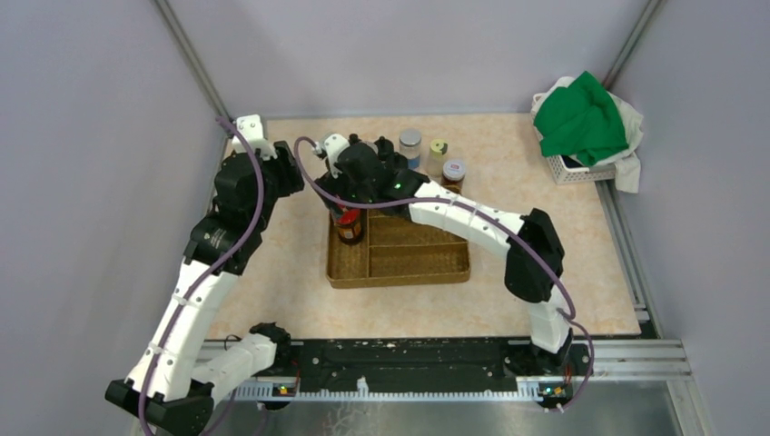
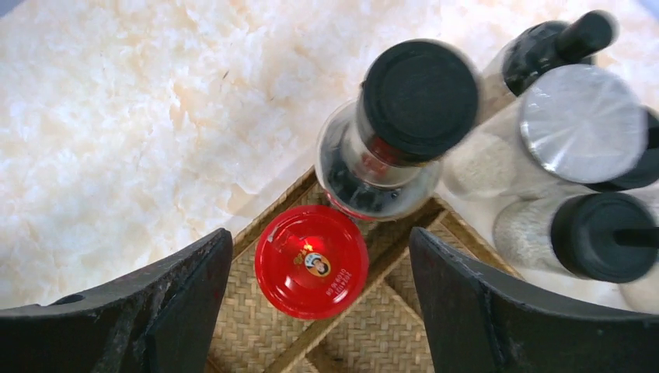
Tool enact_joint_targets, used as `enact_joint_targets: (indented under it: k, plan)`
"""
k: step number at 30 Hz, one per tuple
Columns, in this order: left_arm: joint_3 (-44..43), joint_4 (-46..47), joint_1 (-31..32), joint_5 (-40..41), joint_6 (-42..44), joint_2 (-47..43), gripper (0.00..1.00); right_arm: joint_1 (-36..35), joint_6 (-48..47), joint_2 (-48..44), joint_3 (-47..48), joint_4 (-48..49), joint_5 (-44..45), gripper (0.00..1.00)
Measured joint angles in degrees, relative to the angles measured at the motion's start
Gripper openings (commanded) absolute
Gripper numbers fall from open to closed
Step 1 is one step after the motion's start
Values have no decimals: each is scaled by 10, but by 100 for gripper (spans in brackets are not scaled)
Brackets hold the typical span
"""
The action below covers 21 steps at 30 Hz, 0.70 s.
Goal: Organize the condiment bottles
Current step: Place the bottle in the storage box, then pick up the bottle from the center of the board.
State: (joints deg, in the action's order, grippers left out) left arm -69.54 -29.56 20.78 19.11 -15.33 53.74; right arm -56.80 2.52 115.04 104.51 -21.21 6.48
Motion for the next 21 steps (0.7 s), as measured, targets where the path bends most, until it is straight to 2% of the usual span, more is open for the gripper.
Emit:
enact_joint_targets:
  k: [5,9,12,15,18,21]
  plan:
    - [0,9,0,0,4,11,58,0,-11,-40,38,-54,41,76]
    - [-18,19,0,-3,18,68,59,27,-11,-83,84,-89,63,74]
    - [-64,21,0,-13,35,146,59,85,-3,-120,85,-94,66,73]
    - [-116,17,0,-21,50,226,59,174,13,-127,93,-104,63,73]
    - [-178,16,-2,-24,60,306,59,243,22,-104,108,-122,61,73]
    - [-211,17,-6,-33,67,354,58,272,22,-57,139,-144,50,73]
